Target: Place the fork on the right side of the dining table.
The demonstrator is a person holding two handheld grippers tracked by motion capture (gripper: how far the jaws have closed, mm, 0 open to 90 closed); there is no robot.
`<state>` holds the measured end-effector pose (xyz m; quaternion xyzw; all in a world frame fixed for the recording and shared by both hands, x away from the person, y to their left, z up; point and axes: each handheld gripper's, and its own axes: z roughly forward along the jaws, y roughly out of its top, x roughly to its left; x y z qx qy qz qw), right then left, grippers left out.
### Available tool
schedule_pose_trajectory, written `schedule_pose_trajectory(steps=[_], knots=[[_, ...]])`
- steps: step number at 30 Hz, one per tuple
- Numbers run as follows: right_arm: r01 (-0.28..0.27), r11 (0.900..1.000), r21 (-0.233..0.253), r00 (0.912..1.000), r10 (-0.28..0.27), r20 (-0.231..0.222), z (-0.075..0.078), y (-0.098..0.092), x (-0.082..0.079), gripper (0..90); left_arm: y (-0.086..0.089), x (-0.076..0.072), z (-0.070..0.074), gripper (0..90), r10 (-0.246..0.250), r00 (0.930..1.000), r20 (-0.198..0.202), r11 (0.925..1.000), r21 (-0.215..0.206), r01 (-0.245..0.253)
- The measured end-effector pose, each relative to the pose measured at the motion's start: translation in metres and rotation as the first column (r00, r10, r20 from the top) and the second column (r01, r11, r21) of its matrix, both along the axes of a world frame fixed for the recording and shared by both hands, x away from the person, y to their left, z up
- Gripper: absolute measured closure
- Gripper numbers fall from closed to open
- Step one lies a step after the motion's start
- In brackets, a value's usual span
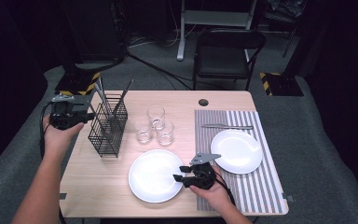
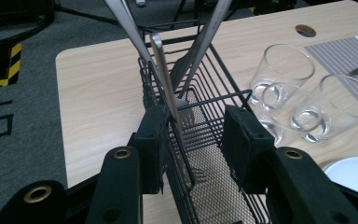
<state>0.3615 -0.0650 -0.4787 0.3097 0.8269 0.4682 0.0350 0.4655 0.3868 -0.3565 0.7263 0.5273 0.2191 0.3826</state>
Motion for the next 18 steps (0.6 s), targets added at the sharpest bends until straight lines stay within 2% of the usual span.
schedule_pose_trajectory(steps=[12, 18], knots=[[0.005, 1.0, -0.003, 1.0, -0.005, -0.007, -0.001, -0.001, 0.001, 53.4, -0.004, 0.018, -0.01, 63.6, 0.024, 0.9996, -0.014, 0.9997, -0.004, -0.024], [0.007, 1.0, -0.002, 0.9999, -0.007, -0.01, -0.001, -0.002, 0.001, 53.4, -0.005, 0.021, -0.012, 67.0, 0.028, 0.9996, 0.005, 0.9996, -0.006, -0.028]])
